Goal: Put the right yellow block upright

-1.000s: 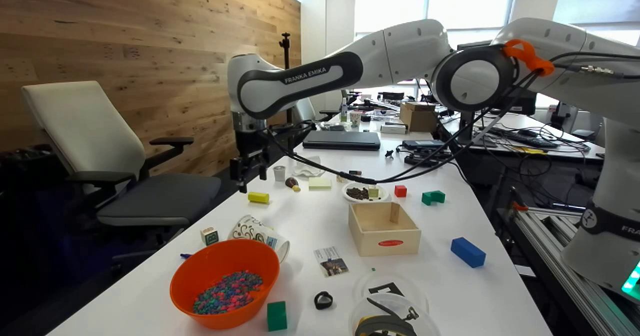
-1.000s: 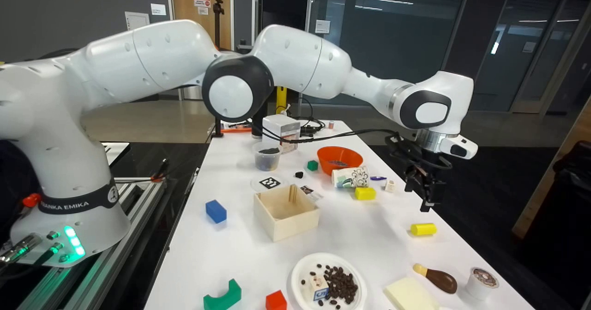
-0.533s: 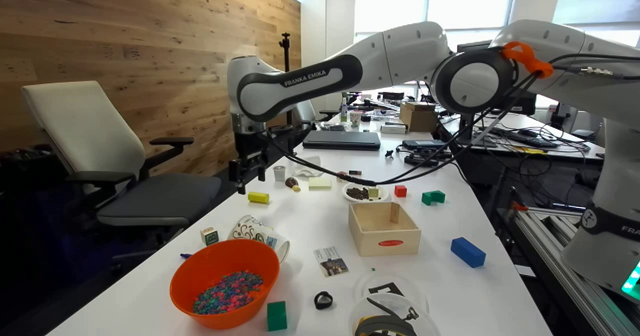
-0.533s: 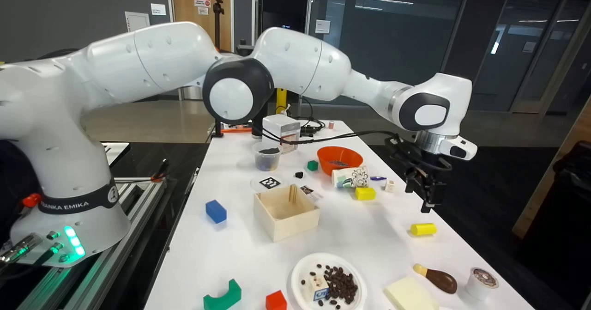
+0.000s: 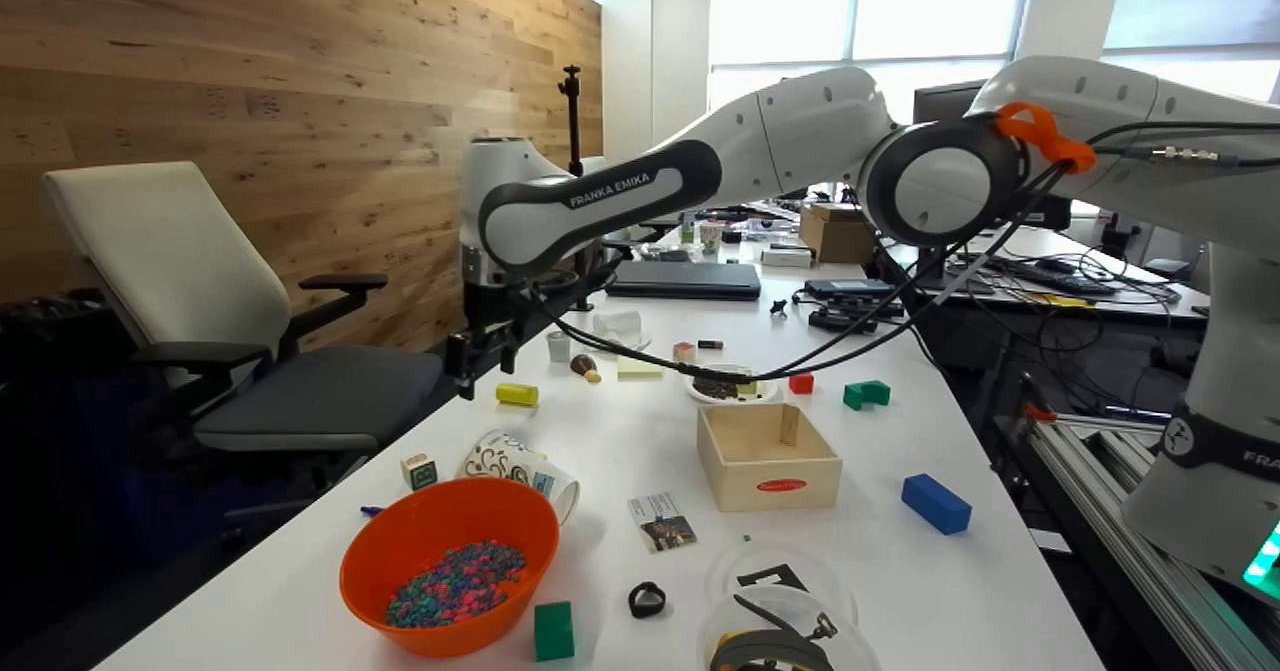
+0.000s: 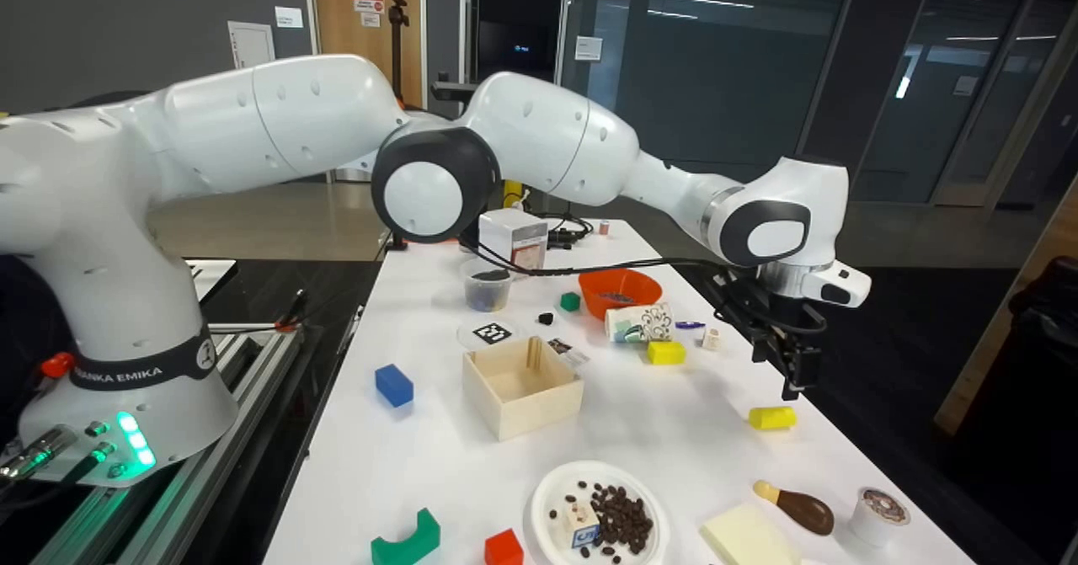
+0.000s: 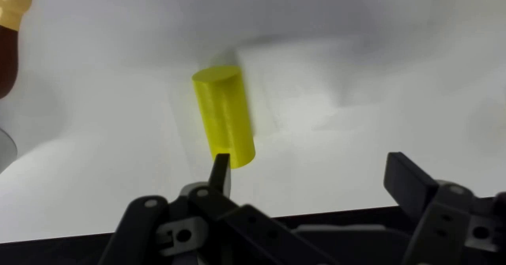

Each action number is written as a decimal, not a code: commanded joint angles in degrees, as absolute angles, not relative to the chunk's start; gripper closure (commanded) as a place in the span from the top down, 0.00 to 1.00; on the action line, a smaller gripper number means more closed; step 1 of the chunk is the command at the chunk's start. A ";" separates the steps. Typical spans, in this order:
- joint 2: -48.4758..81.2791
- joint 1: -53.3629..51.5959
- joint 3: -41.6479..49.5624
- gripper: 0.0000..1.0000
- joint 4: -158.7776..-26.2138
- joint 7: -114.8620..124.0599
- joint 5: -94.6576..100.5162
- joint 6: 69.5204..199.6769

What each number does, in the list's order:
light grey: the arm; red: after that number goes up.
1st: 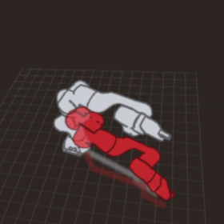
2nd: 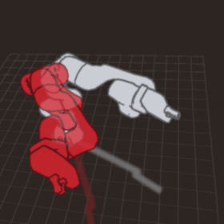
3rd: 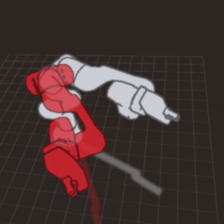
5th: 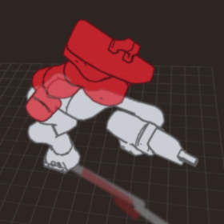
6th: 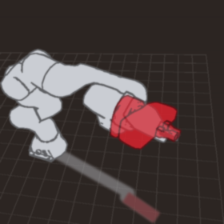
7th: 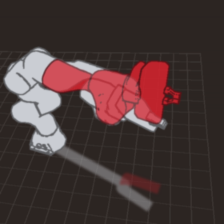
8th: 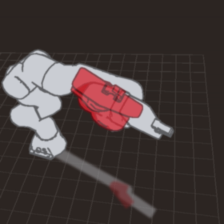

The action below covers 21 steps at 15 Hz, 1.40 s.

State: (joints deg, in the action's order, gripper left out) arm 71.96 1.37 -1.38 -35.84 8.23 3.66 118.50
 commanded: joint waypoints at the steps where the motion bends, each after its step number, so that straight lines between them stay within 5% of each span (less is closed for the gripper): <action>1: 73.61 1.65 -1.03 1.00 -34.26 7.41 4.04 121.56; 10: 73.38 1.18 3.34 1.00 -34.55 7.67 5.60 121.96; 12: 73.73 1.10 4.04 0.79 -34.43 7.94 5.46 121.94; 16: 74.52 1.03 4.86 0.58 -34.24 8.02 5.34 121.42; 21: 75.31 0.99 5.52 0.63 -34.19 7.71 5.24 120.81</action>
